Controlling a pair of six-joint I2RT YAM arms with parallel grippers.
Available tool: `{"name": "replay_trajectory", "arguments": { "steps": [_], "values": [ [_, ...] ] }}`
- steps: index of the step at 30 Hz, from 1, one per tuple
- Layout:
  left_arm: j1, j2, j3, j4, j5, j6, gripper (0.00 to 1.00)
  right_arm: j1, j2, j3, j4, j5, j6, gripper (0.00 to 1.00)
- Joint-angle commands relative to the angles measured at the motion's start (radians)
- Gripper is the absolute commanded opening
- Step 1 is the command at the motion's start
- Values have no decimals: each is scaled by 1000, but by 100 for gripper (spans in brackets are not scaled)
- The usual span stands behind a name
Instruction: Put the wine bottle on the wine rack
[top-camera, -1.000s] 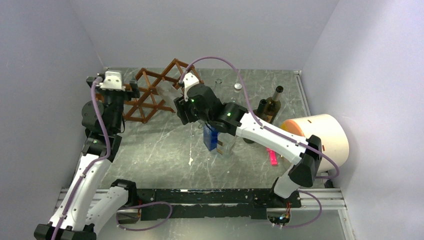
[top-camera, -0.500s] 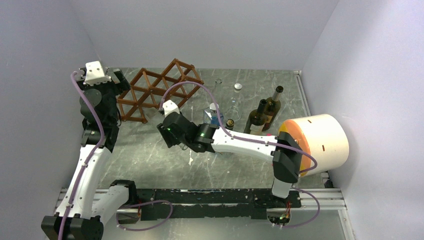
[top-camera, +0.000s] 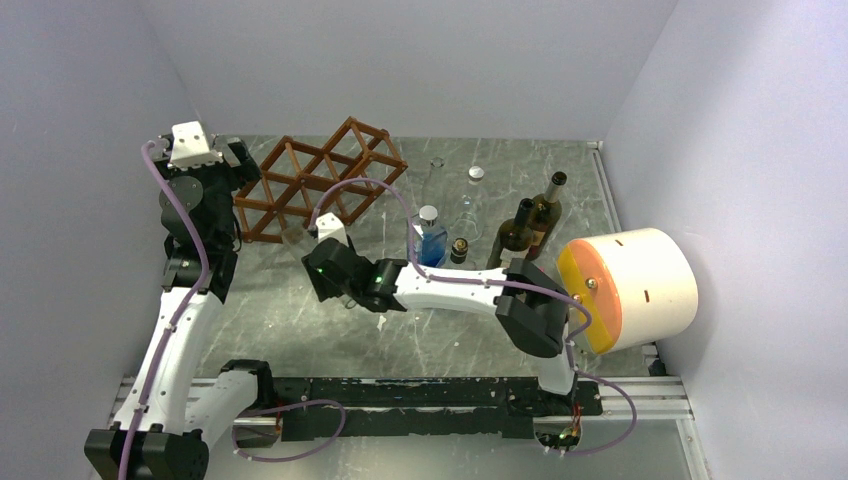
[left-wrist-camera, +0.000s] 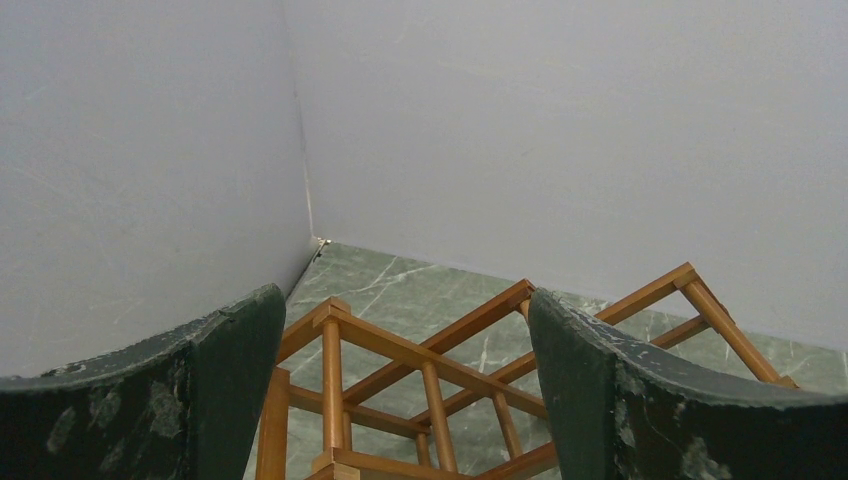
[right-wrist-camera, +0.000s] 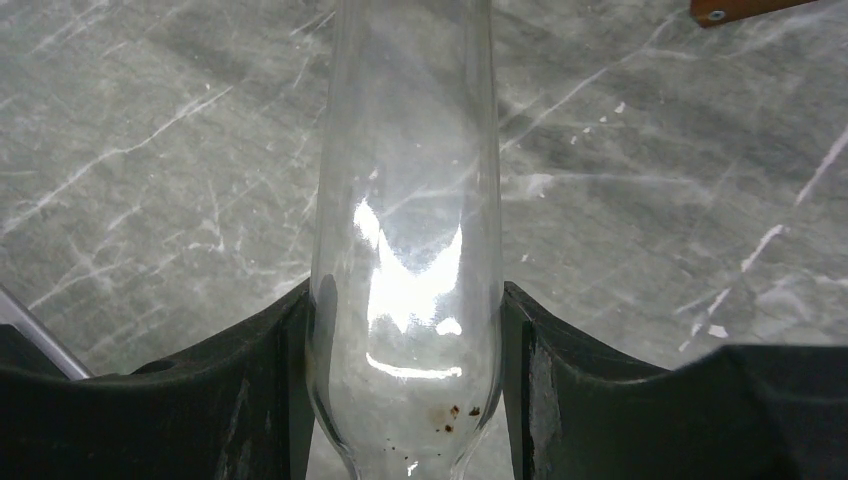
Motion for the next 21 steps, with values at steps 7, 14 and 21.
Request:
{"name": "replay_trajectory", "arguments": {
  "steps": [7,14,21],
  "values": [
    [16,-1,-9,21,29,-18,95,6,46,88,186,68,44,0],
    [19,6,-9,16,28,-21,95,5,148,153,215,127,56,0],
    [20,16,-7,10,30,-22,95,8,220,184,297,219,62,0]
  ]
}}
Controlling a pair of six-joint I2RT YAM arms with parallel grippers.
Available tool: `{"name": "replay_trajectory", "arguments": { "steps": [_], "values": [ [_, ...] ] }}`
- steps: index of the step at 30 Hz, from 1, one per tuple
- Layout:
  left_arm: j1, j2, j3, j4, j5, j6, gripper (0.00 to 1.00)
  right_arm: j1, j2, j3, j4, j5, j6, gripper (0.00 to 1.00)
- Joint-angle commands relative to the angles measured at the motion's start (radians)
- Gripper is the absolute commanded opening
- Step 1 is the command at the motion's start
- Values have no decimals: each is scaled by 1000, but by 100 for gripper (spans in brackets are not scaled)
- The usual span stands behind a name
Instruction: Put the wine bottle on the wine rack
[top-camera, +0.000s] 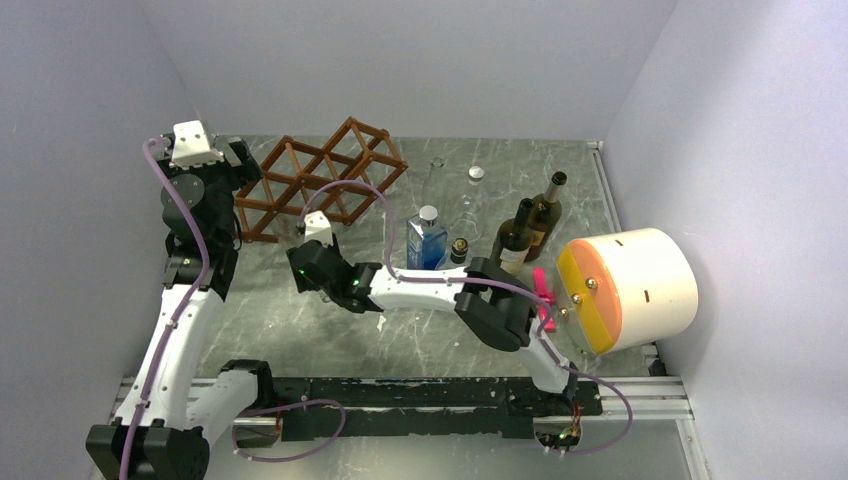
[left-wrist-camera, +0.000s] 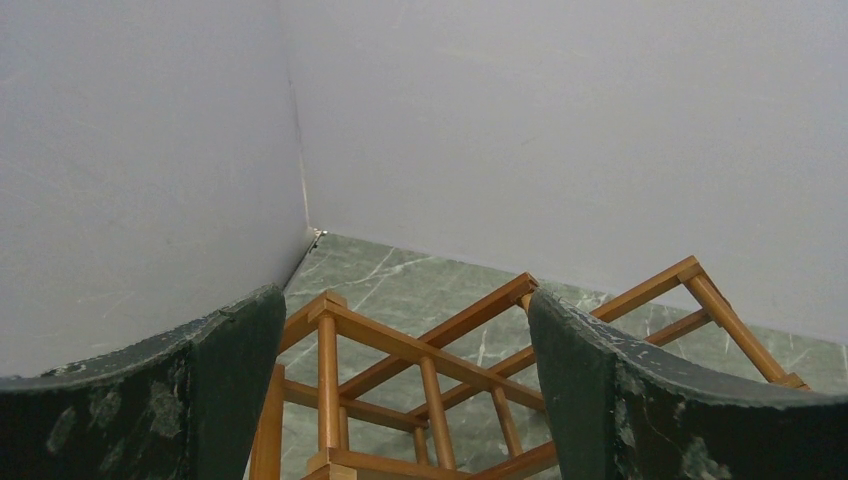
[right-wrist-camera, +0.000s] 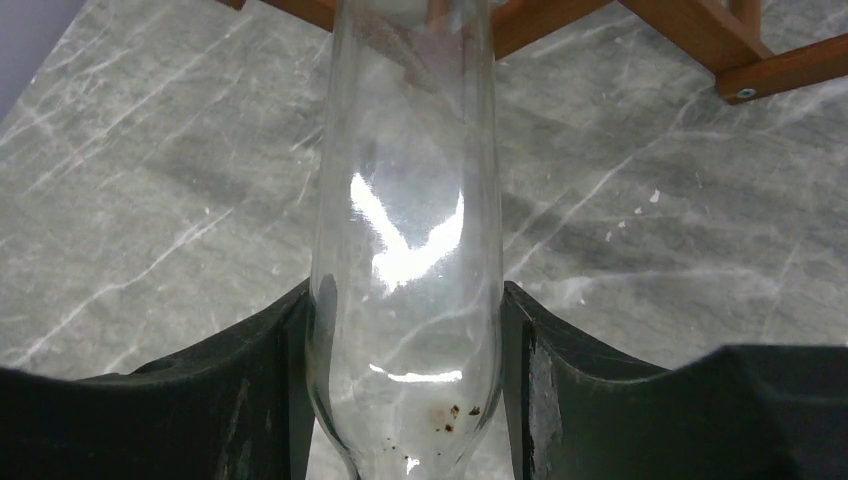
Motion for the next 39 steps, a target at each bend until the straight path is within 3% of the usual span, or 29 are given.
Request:
{"name": "replay_trajectory", "arguments": {
  "steps": [1,7,21,31,36,39],
  "values": [
    [11,-3,-8,13,16,-8,95,7,27,48,157,125,25,0],
    [11,-15,-22,27,12,-1,95,7,87,98,194,165,73,0],
    [11,-3,-28,30,13,8,95,-17,174,159,379,137,-1,0],
    [12,12,-31,32,12,16,95,-69,247,265,330,30,59,0],
    [12,17,-31,32,12,16,95,-86,279,311,289,-9,113,19],
    [13,16,-33,33,12,17,95,-100,305,347,262,-36,142,25]
  ]
}}
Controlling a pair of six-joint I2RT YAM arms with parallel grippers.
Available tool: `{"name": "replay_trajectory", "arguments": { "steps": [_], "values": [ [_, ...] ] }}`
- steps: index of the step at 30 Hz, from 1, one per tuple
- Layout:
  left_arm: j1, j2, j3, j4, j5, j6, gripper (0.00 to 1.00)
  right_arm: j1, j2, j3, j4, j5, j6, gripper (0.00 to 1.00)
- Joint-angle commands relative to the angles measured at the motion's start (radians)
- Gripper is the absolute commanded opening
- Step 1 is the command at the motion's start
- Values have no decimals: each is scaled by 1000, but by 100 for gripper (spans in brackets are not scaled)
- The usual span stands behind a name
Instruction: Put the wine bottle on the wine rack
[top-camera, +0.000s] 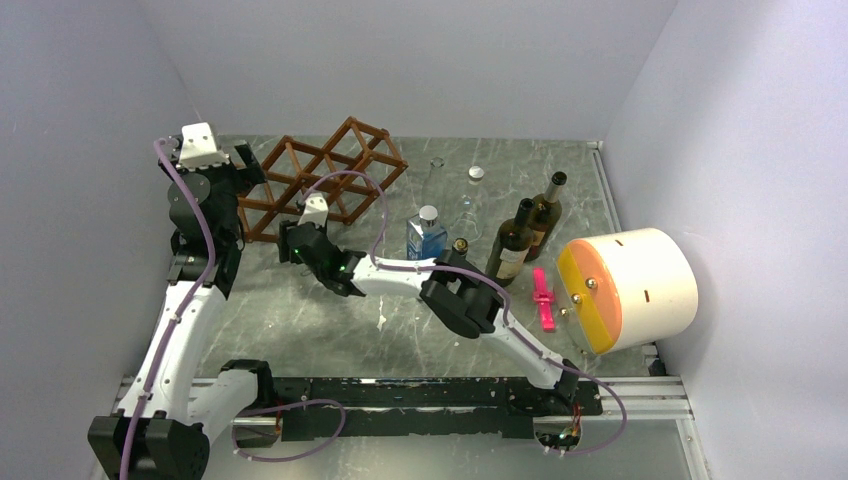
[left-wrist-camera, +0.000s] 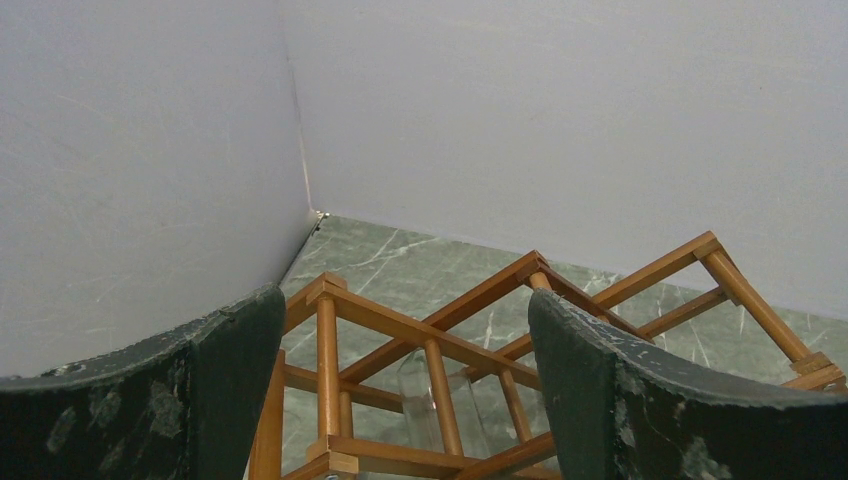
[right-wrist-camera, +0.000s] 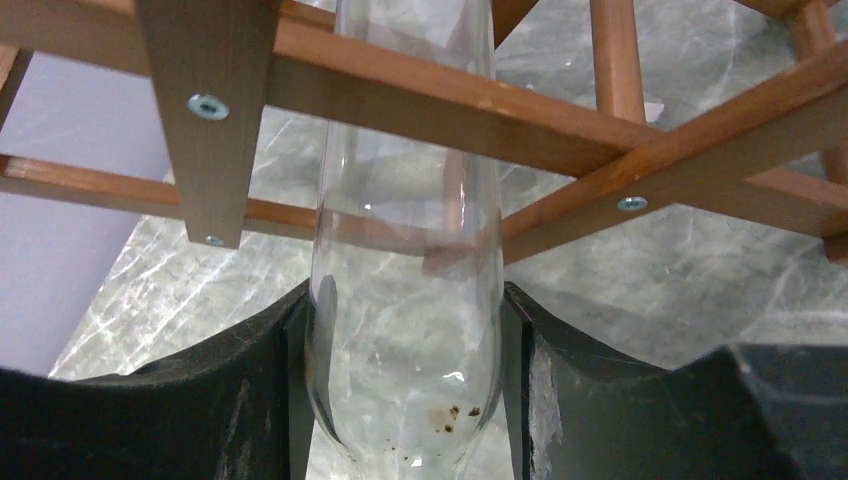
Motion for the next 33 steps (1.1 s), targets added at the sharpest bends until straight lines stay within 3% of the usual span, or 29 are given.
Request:
{"name": "replay_trajectory", "arguments": {
  "steps": [1,13,21,33],
  "values": [
    [13,-2,-5,30,11,11,95,-17,30,92,26,-33,63,26],
    [13,-1,-5,27,12,11,95,-28,119,207,-50,-29,49,59],
    [13,-1,-4,24,12,11,95,-31,107,196,-53,-37,13,83],
    [14,-4,6,11,9,10,95,-37,-28,102,-68,-102,-26,92]
  ]
}}
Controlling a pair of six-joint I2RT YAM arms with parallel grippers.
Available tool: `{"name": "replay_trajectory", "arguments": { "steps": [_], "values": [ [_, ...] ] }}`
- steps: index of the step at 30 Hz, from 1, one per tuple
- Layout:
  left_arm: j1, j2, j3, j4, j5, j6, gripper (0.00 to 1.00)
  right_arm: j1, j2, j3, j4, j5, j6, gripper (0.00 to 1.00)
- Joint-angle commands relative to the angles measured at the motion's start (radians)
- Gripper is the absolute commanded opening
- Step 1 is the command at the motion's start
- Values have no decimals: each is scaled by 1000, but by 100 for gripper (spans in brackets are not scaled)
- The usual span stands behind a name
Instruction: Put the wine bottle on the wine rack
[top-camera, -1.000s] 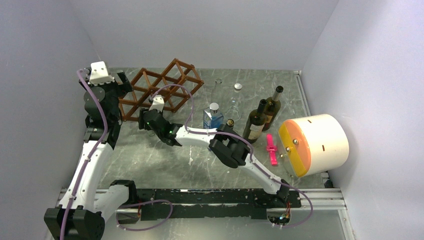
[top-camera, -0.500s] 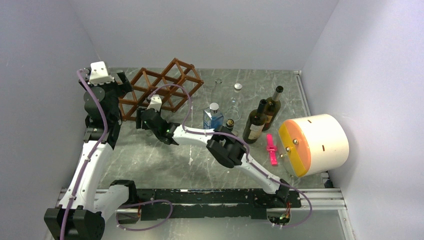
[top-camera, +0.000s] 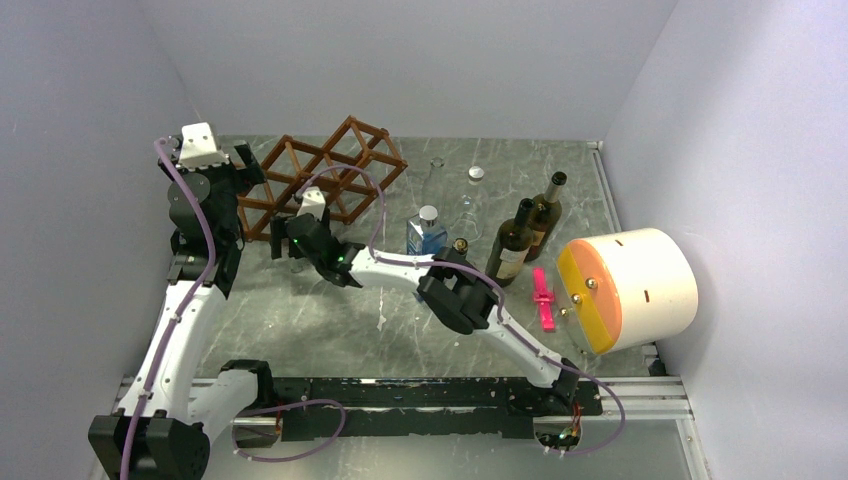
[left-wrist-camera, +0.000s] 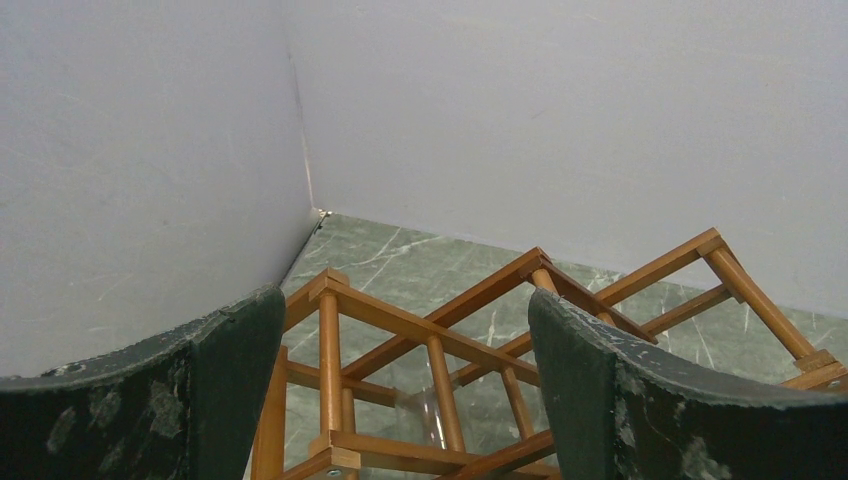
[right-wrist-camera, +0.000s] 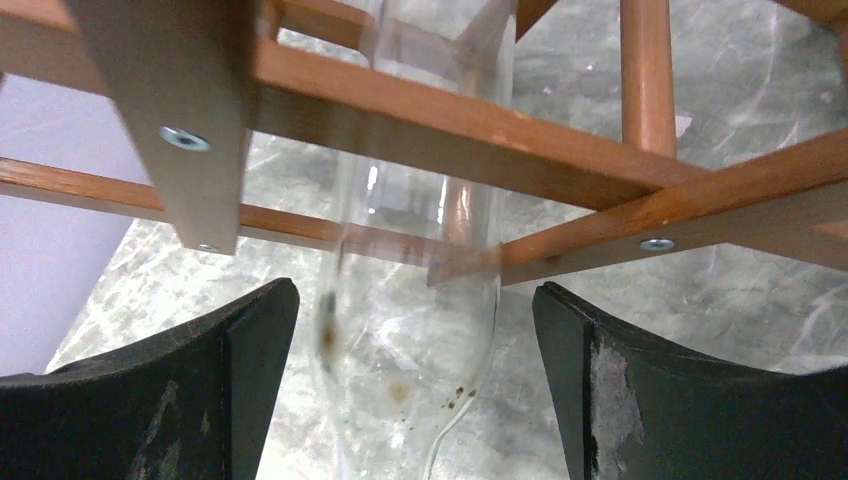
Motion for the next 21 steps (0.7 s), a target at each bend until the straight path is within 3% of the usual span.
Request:
{"name": "replay_trajectory", "arguments": {
  "steps": [1,11,21],
  "values": [
    [11,-9,9,6,12,12,95,-5,-106,-9,-18,-21,-28,92],
    [12,-56,-4,22,-17,23,95,-6,-308,-167,-32,-90,-51,88],
    [14,-123,-39,72,21,25,95,-12,-708,-370,-136,-79,-261,86]
  ]
}}
